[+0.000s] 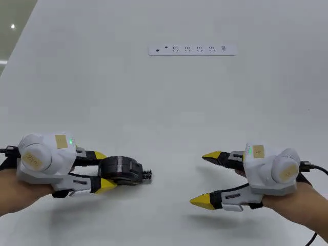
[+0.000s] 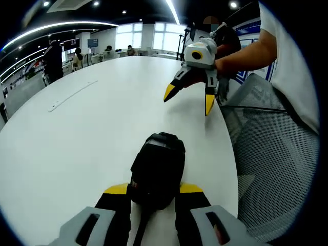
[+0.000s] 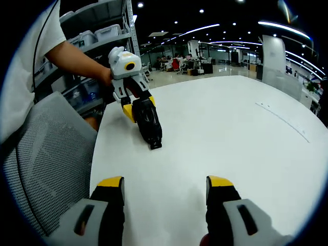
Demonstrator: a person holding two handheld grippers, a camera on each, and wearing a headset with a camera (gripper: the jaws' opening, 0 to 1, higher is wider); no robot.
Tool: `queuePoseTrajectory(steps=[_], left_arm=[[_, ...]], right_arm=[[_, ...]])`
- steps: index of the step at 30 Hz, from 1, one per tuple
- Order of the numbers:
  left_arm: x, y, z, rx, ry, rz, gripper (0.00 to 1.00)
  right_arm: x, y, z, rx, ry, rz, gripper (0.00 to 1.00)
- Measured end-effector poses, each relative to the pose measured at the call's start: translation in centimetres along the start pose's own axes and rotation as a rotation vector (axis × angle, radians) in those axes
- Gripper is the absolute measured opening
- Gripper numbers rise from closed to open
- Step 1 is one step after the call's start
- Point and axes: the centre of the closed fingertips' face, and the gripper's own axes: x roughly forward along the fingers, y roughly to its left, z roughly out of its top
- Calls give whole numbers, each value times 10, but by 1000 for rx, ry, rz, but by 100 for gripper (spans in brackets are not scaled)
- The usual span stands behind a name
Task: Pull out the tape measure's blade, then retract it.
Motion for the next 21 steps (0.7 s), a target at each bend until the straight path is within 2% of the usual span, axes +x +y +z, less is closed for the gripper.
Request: queuePoseTrajectory(steps=[5,12,21], left_arm=[[1,1,-1,11,22,-1,30],[1,0,-2,30,45,2,30],[1,2,-4,45,59,4,30]], right_arm=[[14,0,7,-9,-14,29,64],[40,9,6,-80,19,84,63],[58,17,12,-101,5,124,58]])
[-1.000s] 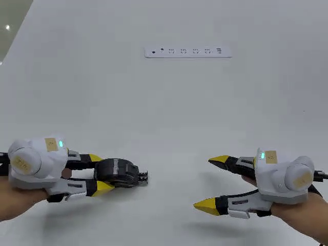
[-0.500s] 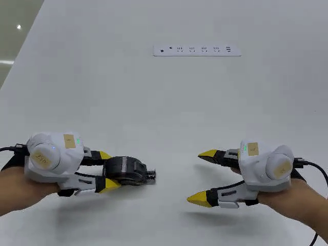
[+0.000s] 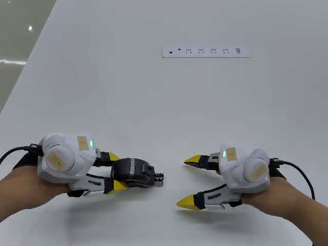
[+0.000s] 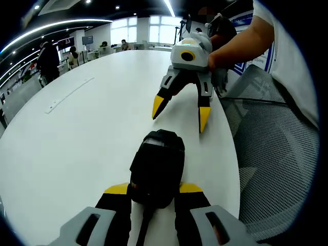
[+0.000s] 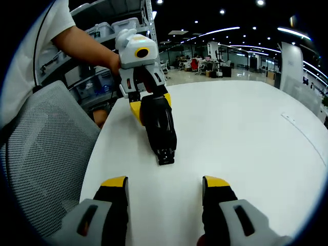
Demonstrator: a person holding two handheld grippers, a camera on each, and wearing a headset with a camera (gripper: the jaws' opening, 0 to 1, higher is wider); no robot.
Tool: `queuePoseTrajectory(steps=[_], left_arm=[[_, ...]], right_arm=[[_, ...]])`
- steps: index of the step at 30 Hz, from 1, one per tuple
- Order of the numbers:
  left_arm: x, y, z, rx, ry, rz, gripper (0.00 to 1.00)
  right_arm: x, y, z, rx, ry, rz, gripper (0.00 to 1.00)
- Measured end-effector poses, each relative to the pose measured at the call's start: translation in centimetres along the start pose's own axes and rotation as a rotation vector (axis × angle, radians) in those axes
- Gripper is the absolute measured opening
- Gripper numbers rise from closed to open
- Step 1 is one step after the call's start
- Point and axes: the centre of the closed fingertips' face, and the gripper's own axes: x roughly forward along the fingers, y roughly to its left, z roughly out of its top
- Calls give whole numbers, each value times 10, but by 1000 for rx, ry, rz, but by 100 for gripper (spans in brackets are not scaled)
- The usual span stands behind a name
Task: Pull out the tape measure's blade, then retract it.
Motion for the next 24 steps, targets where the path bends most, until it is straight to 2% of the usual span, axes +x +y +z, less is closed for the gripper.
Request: queuePoseTrajectory(steps=[9,14,17,19,24], left_arm=[[0,0,-1,16,15,1,29],[0,0,-2,18,27,-3,29],[0,1,-2,15,26,-2,29],[0,1,-2,15,26,-2,29],[0,0,-2,15,31,-7,29]], right_arm=[[19,-2,14,-29,-33,11,49],[27,-3,15,-35,-38,19,47],[29,-4,17,-44,-47,17,42],[31,-5,19,-52,-60,16,35],[35,-4,20,-69,-67,20,30]])
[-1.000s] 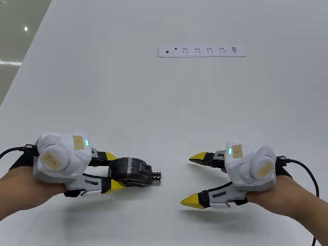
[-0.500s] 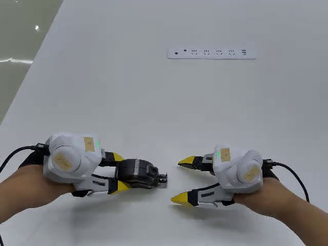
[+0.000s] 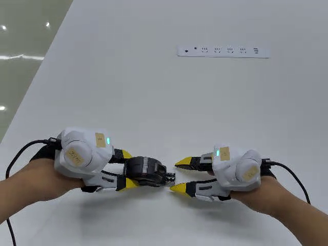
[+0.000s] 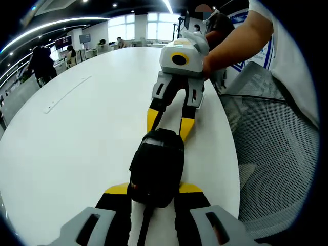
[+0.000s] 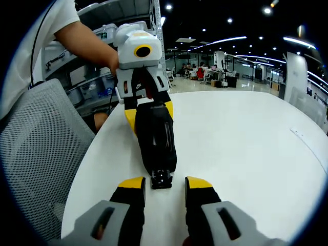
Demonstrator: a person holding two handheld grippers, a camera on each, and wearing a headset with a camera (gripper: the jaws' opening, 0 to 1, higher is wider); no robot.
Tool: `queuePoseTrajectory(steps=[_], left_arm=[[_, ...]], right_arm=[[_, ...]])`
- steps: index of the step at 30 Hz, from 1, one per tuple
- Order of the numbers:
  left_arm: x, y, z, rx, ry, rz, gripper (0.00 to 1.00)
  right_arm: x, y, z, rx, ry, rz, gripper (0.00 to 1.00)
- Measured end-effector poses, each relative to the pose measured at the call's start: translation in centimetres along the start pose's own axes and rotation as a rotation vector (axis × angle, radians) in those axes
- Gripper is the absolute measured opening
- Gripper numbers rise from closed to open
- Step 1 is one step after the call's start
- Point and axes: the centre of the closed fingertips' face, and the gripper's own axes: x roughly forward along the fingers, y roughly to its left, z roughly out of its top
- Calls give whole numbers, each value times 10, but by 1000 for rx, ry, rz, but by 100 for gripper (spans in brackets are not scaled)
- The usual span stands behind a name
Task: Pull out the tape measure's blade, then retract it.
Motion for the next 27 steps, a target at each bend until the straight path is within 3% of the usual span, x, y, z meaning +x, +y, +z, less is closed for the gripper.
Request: queuePoseTrajectory(steps=[19,27], left_arm=[[0,1,3,4,8,-2,29],[0,0,4,9,8,0,29]], right_arm=[[7,3,3,-26,-20,30,15],[8,4,2,-25,-18,42,15]])
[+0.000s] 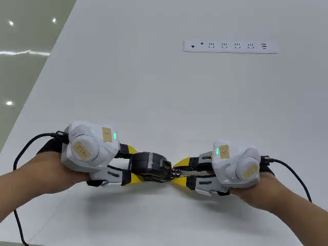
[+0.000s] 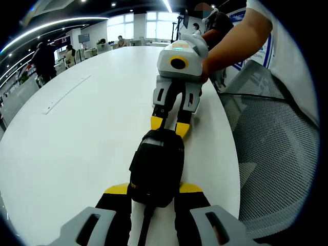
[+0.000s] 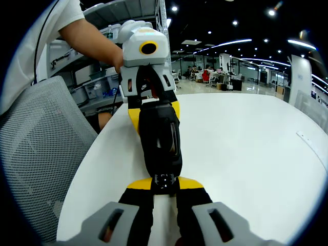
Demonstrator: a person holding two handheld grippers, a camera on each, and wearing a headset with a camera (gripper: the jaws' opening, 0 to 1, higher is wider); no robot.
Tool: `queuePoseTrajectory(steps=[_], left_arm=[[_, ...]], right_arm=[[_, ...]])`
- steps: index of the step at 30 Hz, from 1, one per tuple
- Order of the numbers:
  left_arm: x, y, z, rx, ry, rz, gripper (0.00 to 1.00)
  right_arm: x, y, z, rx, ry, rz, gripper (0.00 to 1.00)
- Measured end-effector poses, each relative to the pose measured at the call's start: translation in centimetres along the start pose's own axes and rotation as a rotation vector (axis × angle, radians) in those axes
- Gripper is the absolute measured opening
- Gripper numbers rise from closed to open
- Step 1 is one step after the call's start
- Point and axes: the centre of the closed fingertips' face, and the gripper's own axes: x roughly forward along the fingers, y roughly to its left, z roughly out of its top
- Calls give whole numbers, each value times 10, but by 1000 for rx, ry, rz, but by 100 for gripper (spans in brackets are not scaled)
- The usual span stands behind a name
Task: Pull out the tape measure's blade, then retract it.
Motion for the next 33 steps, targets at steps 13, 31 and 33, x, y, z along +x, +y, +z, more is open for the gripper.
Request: queuePoseTrajectory(steps=[13,31,33], left_arm=[[0,1,-2,15,14,1,29],[0,0,-2,33,8,-6,28],[0,0,-2,32,7,-7,28]], right_arm=[[0,1,-1,-23,14,0,13],[-10,1,-8,-60,49,-11,12],[-13,1,-8,-57,50,-11,12]])
